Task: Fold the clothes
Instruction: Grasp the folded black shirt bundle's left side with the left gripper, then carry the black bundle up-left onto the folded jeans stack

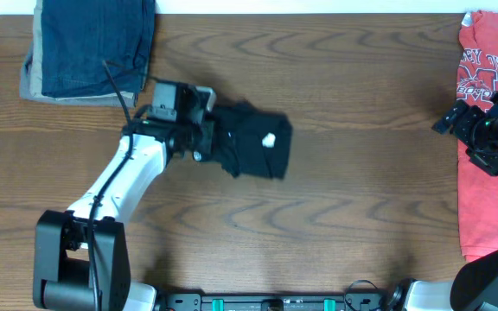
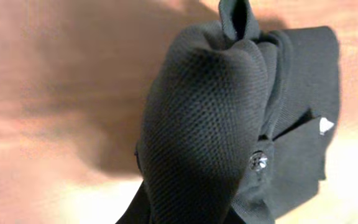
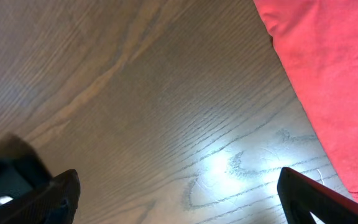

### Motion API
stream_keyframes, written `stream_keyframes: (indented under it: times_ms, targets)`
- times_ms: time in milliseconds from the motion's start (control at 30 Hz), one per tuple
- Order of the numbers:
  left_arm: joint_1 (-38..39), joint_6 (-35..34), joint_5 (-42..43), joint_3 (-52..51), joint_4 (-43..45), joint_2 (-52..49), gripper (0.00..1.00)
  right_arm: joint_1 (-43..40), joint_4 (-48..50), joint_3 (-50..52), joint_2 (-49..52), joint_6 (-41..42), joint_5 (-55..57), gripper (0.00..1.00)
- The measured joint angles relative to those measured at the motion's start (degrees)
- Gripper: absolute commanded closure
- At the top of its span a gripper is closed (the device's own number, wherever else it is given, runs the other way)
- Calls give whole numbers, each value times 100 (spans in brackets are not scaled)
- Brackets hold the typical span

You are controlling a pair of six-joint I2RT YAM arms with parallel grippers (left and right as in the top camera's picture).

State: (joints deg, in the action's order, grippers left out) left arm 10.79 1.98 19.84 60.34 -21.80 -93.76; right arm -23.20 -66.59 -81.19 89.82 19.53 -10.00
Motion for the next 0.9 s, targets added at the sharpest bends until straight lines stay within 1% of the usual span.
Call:
stream_keyframes:
  times_ms: [233, 433, 633, 800, 900]
  targets:
    - [-367, 109, -212, 131, 579, 0, 94, 0, 0, 0, 0, 0, 0, 1]
    - [-841, 109, -229, 221, 702, -52, 94, 0, 0, 0, 0, 0, 0, 1]
    - [-1156, 109, -227, 887, 664, -595, 94, 0, -2, 0, 0, 0, 0, 1]
    - [-1180, 109, -223, 1593, 533, -1248, 94, 0, 0, 0, 0, 0, 2, 1]
    - [-1182, 111, -225, 1851, 518, -1460, 94, 0, 0, 0, 0, 0, 0, 1]
